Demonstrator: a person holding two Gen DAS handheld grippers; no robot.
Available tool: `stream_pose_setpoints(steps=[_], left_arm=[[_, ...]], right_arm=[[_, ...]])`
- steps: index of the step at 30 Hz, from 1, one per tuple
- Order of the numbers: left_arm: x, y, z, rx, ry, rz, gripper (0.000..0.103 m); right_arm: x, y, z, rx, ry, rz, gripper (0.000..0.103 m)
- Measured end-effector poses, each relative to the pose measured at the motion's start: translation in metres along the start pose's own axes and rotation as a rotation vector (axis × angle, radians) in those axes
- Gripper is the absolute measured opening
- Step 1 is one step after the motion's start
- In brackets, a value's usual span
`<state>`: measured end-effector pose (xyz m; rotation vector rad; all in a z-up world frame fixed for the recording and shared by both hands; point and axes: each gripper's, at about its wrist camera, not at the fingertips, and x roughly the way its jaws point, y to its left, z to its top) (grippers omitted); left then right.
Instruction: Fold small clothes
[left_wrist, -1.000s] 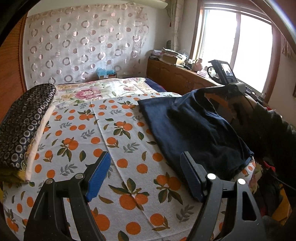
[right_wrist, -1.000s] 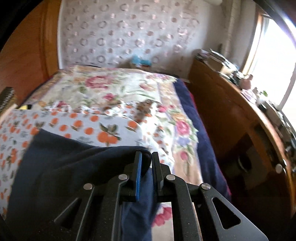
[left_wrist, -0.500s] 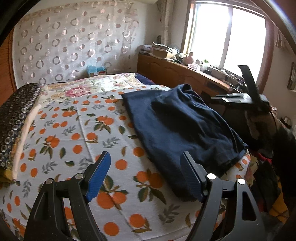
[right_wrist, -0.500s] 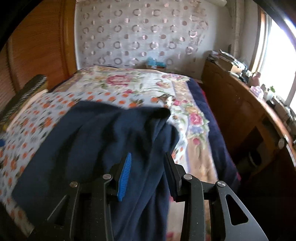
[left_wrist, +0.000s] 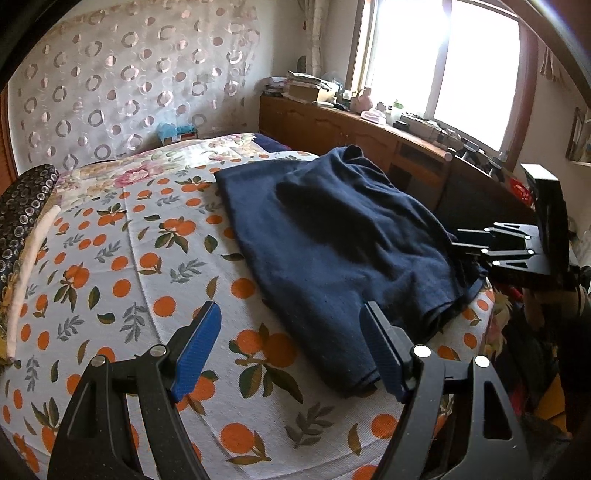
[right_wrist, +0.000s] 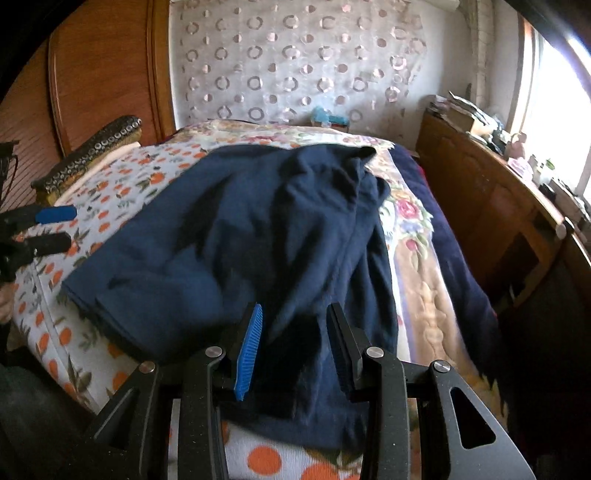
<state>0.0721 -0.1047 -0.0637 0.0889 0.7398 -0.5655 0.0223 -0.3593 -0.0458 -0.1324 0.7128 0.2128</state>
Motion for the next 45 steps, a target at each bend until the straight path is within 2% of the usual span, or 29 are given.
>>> stream_pose_setpoints(steps=[5, 6, 7, 14, 15, 17, 23, 25, 28, 30, 34, 35, 37, 39, 45], left_arm=[[0.005, -0.002, 0.0, -0.003, 0.015, -0.003, 0.078], [0.006, -0.002, 0.0, -0.002, 0.016, -0.003, 0.078], [0.006, -0.002, 0.0, -0.001, 0.018, -0.004, 0.078], [0.008, -0.005, 0.001, 0.001, 0.023, -0.009, 0.078], [0.008, -0.005, 0.001, 0.0, 0.024, -0.011, 0.078], [0.008, -0.005, 0.001, 0.001, 0.026, -0.015, 0.078], [0.016, -0.008, -0.002, 0.009, 0.055, -0.014, 0.078], [0.016, -0.008, -0.003, 0.009, 0.059, -0.014, 0.078], [0.018, -0.009, -0.003, 0.009, 0.056, -0.017, 0.078], [0.018, -0.009, -0.003, 0.007, 0.056, -0.01, 0.078], [0.011, -0.005, -0.001, -0.015, 0.017, 0.006, 0.078], [0.008, -0.004, 0.0, -0.021, 0.005, 0.012, 0.078], [0.005, -0.001, 0.001, -0.03, -0.012, 0.02, 0.078], [0.003, 0.002, 0.002, -0.039, -0.022, 0.026, 0.078], [0.002, 0.007, 0.002, -0.053, -0.035, 0.032, 0.078]], right_arm=[[0.007, -0.005, -0.005, 0.041, 0.023, 0.022, 0.037], [0.009, -0.002, -0.006, 0.046, 0.024, 0.035, 0.029], [0.007, 0.0, -0.007, 0.047, 0.023, 0.056, 0.015], [-0.028, -0.01, -0.005, 0.054, -0.061, 0.088, 0.007], [-0.032, -0.012, -0.007, 0.051, -0.063, 0.076, 0.002], [-0.041, -0.019, -0.013, 0.044, -0.061, 0.021, 0.002], [-0.032, -0.032, -0.031, 0.087, -0.019, 0.014, 0.002], [-0.031, -0.027, -0.031, 0.053, -0.005, -0.009, 0.002], [-0.035, -0.027, -0.032, 0.06, 0.007, 0.023, 0.002], [-0.038, -0.03, -0.027, 0.06, 0.002, -0.003, 0.002], [-0.04, -0.031, -0.015, 0.072, -0.03, -0.041, 0.018], [-0.039, -0.032, -0.01, 0.072, -0.044, -0.043, 0.021], [-0.033, -0.031, 0.002, 0.067, -0.071, -0.032, 0.034], [-0.02, -0.03, 0.02, 0.063, -0.089, -0.019, 0.04], [0.047, -0.036, 0.078, 0.053, -0.088, 0.018, 0.041]])
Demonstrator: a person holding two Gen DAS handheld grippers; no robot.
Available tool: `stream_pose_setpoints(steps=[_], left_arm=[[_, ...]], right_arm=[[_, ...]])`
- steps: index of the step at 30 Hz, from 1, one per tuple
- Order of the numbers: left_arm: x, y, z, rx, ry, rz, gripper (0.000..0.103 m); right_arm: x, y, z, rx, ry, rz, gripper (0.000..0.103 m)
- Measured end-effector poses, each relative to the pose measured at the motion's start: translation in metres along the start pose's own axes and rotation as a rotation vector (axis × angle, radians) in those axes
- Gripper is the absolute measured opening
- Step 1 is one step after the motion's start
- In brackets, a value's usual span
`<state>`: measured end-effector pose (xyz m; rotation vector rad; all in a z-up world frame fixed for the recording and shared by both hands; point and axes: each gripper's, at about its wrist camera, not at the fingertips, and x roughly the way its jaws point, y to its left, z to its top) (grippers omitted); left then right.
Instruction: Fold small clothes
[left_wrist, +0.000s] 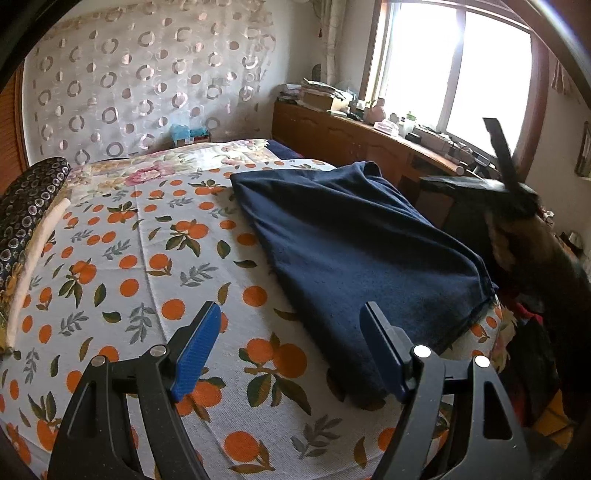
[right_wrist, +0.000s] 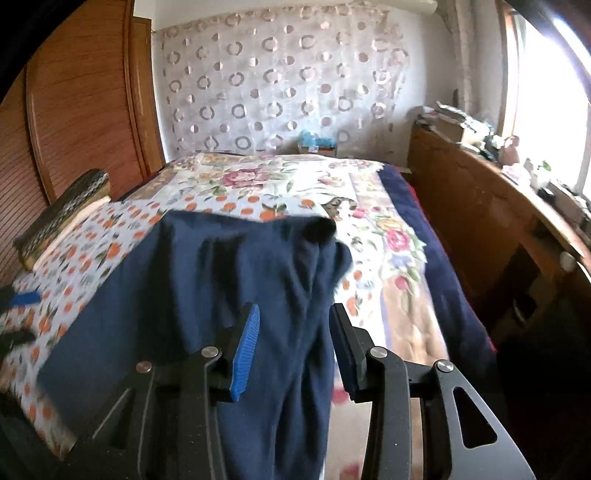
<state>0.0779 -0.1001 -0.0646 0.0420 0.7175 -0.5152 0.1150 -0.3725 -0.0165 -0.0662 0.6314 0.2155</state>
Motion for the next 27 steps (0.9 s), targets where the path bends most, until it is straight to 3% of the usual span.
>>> stream_pose_setpoints(steps=[8, 9, 10, 12, 16, 18, 20, 23, 27], left_arm=[[0.005, -0.003, -0.004, 0.013, 0.026, -0.014, 0.078], [0.006, -0.004, -0.004, 0.017, 0.03, -0.016, 0.078], [0.006, -0.005, -0.004, 0.02, 0.034, -0.018, 0.078], [0.008, -0.007, -0.005, 0.027, 0.043, -0.02, 0.078], [0.012, -0.009, -0.006, 0.026, 0.059, -0.024, 0.078], [0.015, -0.009, -0.006, 0.027, 0.067, -0.026, 0.078], [0.017, -0.01, -0.006, 0.028, 0.075, -0.027, 0.078], [0.018, -0.011, -0.007, 0.032, 0.089, -0.03, 0.078], [0.022, -0.012, -0.007, 0.028, 0.103, -0.044, 0.078]], right_arm=[[0.09, -0.011, 0.036, 0.044, 0.142, -0.04, 0.038], [0.094, -0.011, 0.037, 0.042, 0.152, -0.039, 0.015], [0.095, -0.01, 0.037, 0.042, 0.155, -0.019, 0.004], [0.083, -0.008, 0.037, 0.029, 0.113, 0.0, 0.004], [0.059, -0.027, 0.038, 0.084, 0.045, -0.086, 0.003], [0.059, -0.036, 0.037, 0.122, 0.06, -0.126, 0.003], [0.064, -0.037, 0.036, 0.106, 0.095, -0.22, 0.004], [0.066, -0.039, 0.034, 0.118, 0.124, -0.158, 0.01], [0.047, -0.032, 0.03, 0.075, 0.096, -0.119, 0.023]])
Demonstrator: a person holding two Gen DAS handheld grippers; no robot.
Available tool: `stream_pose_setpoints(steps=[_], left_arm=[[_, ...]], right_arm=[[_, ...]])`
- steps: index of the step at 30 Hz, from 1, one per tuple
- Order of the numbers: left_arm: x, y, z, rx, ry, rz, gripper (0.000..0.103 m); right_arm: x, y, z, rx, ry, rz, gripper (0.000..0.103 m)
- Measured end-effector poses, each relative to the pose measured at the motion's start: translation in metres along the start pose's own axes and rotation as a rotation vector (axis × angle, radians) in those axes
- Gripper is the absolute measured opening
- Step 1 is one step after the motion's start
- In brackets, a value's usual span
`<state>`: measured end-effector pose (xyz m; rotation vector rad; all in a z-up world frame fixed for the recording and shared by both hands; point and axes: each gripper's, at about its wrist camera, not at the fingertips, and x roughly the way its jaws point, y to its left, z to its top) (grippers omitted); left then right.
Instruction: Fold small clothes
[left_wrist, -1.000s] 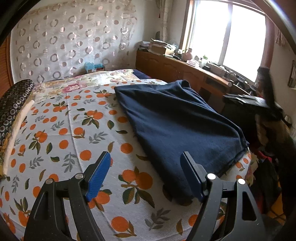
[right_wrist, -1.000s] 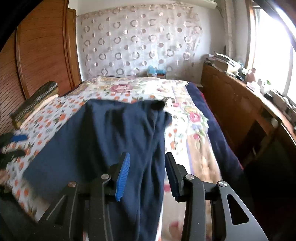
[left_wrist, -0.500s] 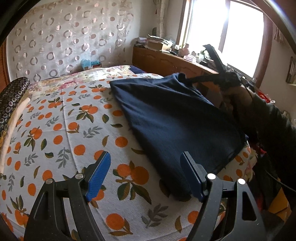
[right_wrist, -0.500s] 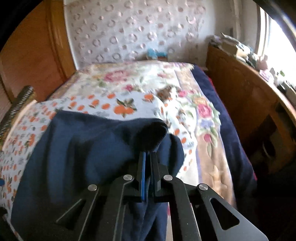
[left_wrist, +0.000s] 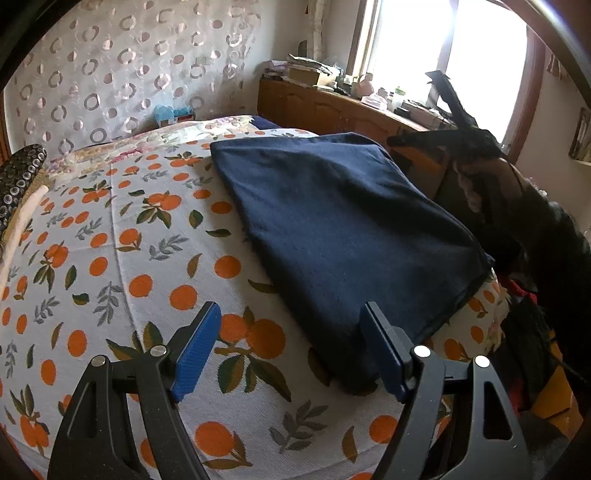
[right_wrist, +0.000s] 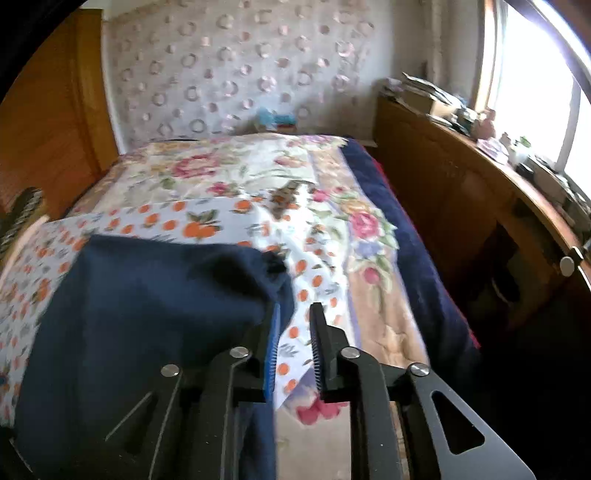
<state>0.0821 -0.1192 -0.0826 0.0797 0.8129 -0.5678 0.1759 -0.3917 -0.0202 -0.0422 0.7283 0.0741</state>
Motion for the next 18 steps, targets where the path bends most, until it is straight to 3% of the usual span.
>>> stream_pose_setpoints(steps=[3, 6, 11, 18], left_arm=[[0.001, -0.002, 0.0, 0.004, 0.005, -0.005, 0.078], [0.001, -0.004, -0.001, 0.008, 0.009, -0.005, 0.078], [0.002, -0.006, -0.003, 0.014, 0.02, -0.016, 0.074], [0.003, -0.011, -0.005, 0.02, 0.038, -0.041, 0.07]], right_arm=[[-0.02, 0.012, -0.018, -0.028, -0.024, 0.03, 0.047], [-0.038, 0.023, -0.04, -0.064, -0.035, 0.058, 0.06], [-0.058, 0.036, -0.081, -0.098, -0.034, 0.127, 0.063], [-0.077, 0.05, -0.114, -0.16, -0.023, 0.18, 0.063]])
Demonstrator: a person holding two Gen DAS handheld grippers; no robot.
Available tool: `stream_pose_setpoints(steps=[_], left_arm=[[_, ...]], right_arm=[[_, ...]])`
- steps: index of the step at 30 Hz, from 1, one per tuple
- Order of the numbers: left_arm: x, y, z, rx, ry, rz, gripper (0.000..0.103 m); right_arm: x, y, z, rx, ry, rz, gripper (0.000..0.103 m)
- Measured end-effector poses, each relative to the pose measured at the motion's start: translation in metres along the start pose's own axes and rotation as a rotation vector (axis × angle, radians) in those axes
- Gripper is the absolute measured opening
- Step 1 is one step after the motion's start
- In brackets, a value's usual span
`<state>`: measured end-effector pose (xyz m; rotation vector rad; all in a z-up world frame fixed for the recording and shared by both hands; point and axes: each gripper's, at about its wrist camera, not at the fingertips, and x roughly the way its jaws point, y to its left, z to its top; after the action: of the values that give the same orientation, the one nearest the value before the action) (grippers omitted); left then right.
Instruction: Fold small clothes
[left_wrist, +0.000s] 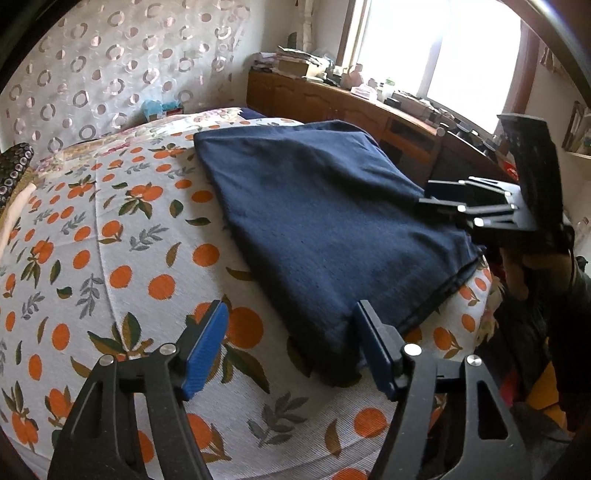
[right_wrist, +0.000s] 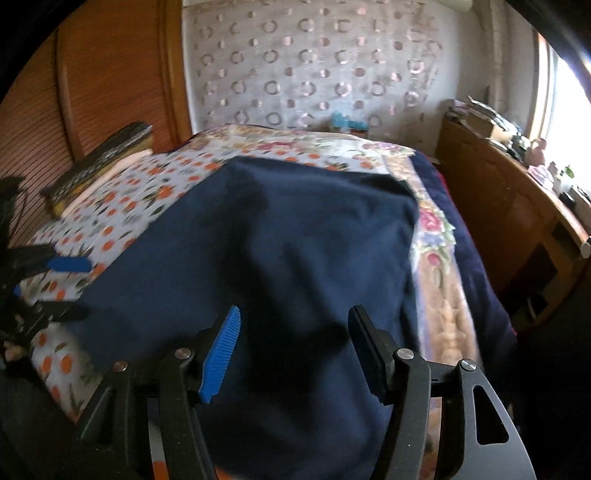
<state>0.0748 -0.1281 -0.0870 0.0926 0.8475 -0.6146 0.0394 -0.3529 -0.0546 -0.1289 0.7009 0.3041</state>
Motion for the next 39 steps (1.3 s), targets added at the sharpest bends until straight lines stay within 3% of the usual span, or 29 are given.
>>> stream_pose_setpoints(steps=[3, 6, 8, 10, 23, 32, 33, 35, 37, 39], left_arm=[[0.002, -0.002, -0.002, -0.003, 0.018, -0.035, 0.064], [0.004, -0.004, -0.004, -0.007, 0.042, -0.097, 0.05], [0.004, -0.006, -0.005, -0.011, 0.055, -0.145, 0.022], [0.001, -0.009, -0.002, 0.002, 0.048, -0.142, 0.013], [-0.043, -0.034, 0.066, 0.045, -0.153, -0.147, 0.01], [-0.044, -0.027, 0.074, 0.027, -0.175, -0.142, 0.01], [-0.045, -0.025, 0.073, 0.021, -0.177, -0.14, 0.01], [-0.047, -0.02, 0.073, 0.013, -0.178, -0.138, 0.01], [-0.047, -0.017, 0.075, 0.007, -0.177, -0.133, 0.01], [-0.046, -0.013, 0.078, 0.006, -0.178, -0.11, 0.01]], right_arm=[[-0.007, 0.003, -0.006, -0.019, 0.0, 0.005, 0.063], [-0.017, 0.002, -0.009, -0.021, -0.004, 0.031, 0.065], [-0.022, 0.003, -0.012, -0.028, -0.006, 0.043, 0.067], [-0.025, 0.009, -0.016, -0.038, 0.0, 0.057, 0.067], [-0.03, 0.022, -0.03, -0.124, 0.022, 0.083, 0.075], [-0.023, 0.013, -0.039, -0.138, 0.025, -0.05, 0.075], [-0.024, 0.011, -0.039, -0.137, 0.018, -0.053, 0.071], [-0.025, 0.01, -0.038, -0.134, 0.006, -0.066, 0.051], [-0.027, 0.004, -0.034, -0.125, 0.0, -0.069, 0.016], [-0.033, -0.001, -0.024, -0.126, -0.03, -0.054, 0.01]])
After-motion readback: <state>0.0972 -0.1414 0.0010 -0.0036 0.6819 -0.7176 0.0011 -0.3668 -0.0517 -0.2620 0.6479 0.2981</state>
